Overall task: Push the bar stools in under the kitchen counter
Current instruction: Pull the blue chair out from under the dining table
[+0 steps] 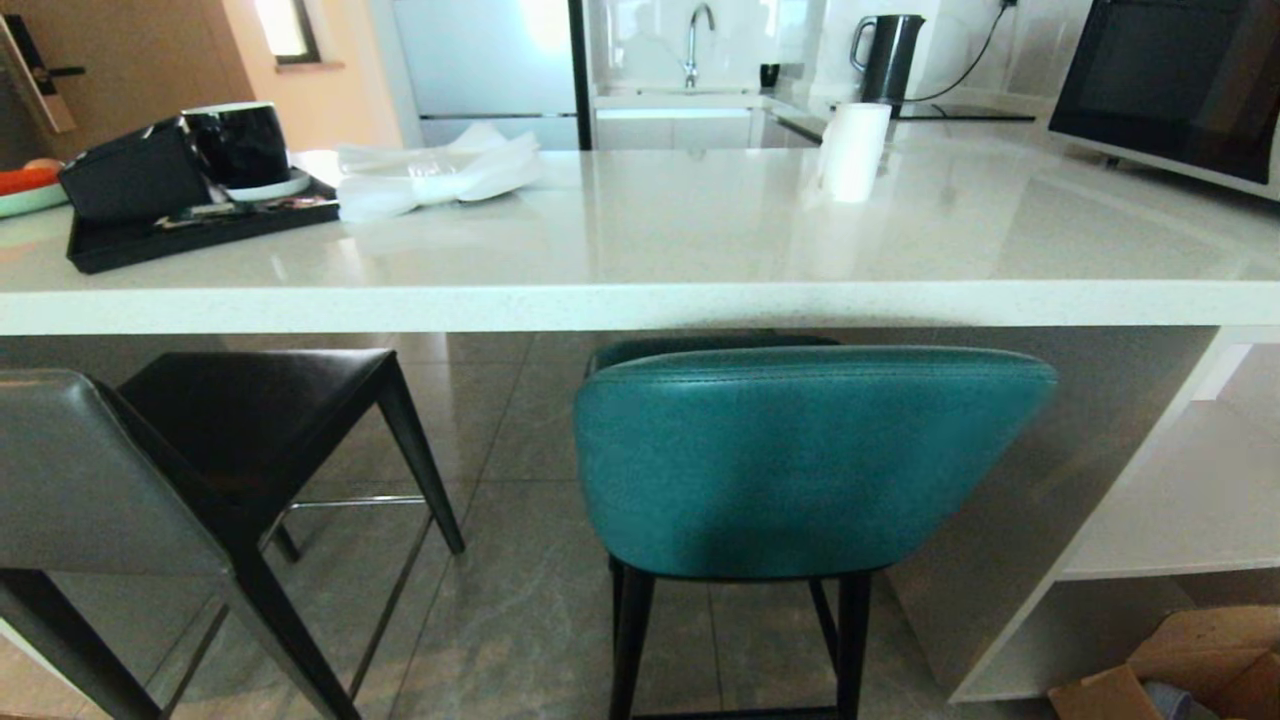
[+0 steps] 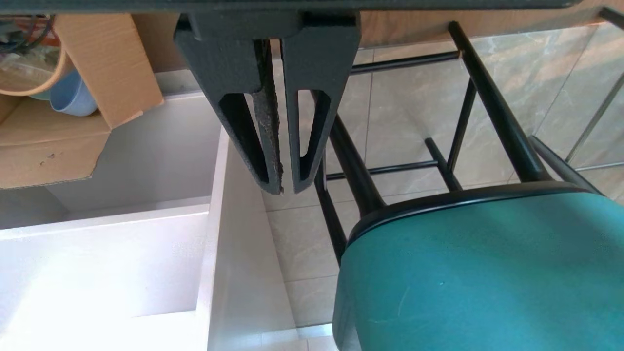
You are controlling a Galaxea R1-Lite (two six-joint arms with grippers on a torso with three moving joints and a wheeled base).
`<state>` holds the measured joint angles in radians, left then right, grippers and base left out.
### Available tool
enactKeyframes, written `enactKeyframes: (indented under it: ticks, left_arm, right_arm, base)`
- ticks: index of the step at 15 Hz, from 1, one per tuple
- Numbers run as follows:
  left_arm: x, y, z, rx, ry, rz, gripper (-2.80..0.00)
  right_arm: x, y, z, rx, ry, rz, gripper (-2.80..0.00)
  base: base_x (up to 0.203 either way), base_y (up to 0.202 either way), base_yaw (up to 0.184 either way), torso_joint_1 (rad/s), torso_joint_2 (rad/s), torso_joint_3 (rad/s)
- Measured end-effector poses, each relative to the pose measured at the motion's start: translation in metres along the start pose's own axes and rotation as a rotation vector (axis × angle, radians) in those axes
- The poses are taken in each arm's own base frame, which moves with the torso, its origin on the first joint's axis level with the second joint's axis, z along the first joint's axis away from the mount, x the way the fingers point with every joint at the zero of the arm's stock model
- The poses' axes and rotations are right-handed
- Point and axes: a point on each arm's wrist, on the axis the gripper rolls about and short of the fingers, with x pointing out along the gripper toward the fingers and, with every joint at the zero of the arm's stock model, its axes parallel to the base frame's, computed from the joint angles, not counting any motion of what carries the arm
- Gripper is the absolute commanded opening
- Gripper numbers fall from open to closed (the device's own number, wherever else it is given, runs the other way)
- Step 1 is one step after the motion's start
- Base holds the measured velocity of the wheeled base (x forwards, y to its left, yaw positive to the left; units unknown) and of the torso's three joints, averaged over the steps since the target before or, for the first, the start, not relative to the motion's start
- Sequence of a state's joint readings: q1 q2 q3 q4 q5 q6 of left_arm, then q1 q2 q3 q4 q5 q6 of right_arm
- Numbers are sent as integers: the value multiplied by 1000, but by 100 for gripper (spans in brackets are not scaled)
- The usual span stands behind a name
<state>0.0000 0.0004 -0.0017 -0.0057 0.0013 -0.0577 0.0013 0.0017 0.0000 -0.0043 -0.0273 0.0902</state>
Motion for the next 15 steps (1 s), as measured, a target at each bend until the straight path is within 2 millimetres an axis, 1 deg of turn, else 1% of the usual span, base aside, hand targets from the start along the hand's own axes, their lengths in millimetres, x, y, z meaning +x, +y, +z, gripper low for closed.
enactKeyframes:
  ticks: [2, 8, 9, 15]
  left_arm:
    - [0, 0, 0, 0, 1, 0, -280]
    - [0, 0, 0, 0, 0, 0, -280]
    - [0, 0, 0, 0, 0, 0, -280]
    - [0, 0, 0, 2, 0, 1, -280]
  right_arm:
    - [0, 0, 0, 0, -1, 0, -280]
    - [0, 0, 0, 0, 0, 0, -280]
    - [0, 0, 0, 0, 0, 0, -280]
    - [0, 0, 0, -7, -1, 1, -280]
  base:
    - [-1, -108, -7, 1, -1, -4]
    - [0, -186, 1, 2, 3, 2]
    - [0, -84, -2, 6, 2, 2]
    - [0, 0, 0, 0, 0, 0]
